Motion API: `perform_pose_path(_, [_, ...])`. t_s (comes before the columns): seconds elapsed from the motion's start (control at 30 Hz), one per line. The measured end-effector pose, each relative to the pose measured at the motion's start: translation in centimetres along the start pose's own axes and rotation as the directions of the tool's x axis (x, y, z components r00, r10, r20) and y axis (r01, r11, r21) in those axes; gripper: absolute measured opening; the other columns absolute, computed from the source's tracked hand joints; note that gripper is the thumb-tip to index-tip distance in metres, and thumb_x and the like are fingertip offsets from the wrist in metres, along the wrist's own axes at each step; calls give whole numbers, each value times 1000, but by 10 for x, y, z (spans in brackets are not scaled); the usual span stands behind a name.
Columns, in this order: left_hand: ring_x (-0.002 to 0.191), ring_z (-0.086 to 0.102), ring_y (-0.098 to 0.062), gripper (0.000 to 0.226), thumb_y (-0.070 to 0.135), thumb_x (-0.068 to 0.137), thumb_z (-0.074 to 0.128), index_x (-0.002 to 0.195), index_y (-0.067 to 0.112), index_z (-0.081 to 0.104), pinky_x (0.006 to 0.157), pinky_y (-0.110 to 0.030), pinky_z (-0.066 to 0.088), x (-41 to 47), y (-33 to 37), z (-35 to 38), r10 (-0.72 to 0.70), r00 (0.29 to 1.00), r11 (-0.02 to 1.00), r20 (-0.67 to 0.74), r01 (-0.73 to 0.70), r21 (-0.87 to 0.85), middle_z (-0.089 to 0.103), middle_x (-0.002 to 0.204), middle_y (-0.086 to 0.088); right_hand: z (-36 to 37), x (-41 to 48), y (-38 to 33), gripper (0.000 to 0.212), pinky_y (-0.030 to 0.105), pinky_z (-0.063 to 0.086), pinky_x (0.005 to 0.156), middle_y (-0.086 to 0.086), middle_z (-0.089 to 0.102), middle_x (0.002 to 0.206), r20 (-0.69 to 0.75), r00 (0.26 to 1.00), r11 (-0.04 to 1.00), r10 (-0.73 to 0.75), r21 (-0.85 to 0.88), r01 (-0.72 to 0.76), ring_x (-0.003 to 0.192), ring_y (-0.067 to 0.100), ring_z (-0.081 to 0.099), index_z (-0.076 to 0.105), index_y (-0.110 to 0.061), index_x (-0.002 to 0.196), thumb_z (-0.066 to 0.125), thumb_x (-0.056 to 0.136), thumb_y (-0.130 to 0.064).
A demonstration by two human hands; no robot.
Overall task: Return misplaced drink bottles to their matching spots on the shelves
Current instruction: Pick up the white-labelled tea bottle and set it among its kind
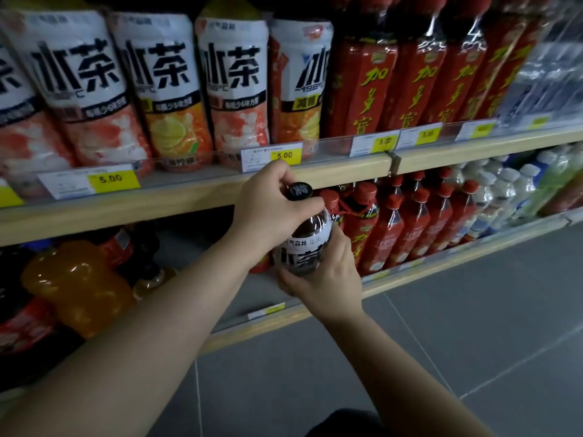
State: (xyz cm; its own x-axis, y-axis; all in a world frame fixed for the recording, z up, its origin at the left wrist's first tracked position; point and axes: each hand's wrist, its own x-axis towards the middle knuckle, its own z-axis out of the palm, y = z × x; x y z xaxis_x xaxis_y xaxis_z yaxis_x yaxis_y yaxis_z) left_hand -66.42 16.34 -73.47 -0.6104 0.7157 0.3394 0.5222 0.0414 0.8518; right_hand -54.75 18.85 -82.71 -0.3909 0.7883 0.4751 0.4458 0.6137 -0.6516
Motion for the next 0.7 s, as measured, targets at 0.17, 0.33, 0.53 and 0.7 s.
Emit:
perform_pose_path(0.17, [59, 55, -8, 36, 45, 56, 74, 69, 25, 47, 55, -31, 44, 9, 19, -1, 30, 998, 999, 55, -33, 39, 59, 65, 8, -14, 17, 3, 93, 26, 41, 66, -11, 51, 112, -65, 998, 1000, 23, -3, -23, 101, 18, 59, 35, -24, 127, 74, 51, -61])
perform_pose_path(0.33, [69, 60, 3, 51, 79, 64, 54, 86, 33, 55, 59, -26, 49, 29, 22, -28, 151, 984, 972, 99, -166, 168, 63, 77, 13, -41, 38, -5, 86, 19, 39, 61, -23, 48, 104, -89, 995, 999, 38, 32, -36, 92, -1, 53, 38, -34, 119, 70, 47, -69])
perform_pose_path(0.53, [110, 55, -21, 34, 33, 84, 58, 115, 18, 65, 83, -30, 43, 34, -13, -46, 264, 958, 829, 110, -283, 481, 61, 117, -2, -76, 79, -27, 91, 29, 47, 71, -16, 51, 107, -130, 992, 996, 1, 88, 11, 98, 5, 55, 39, -29, 124, 80, 50, -63])
perform_pose_path(0.7, [91, 64, -21, 19, 36, 80, 64, 94, 26, 73, 68, -31, 51, 40, -16, -45, 252, 948, 769, 196, -319, 554, 71, 99, 2, -97, 109, -49, 89, 40, 56, 72, -11, 58, 108, -182, 983, 984, -6, 175, 39, 97, 5, 58, 42, -26, 123, 79, 50, -62])
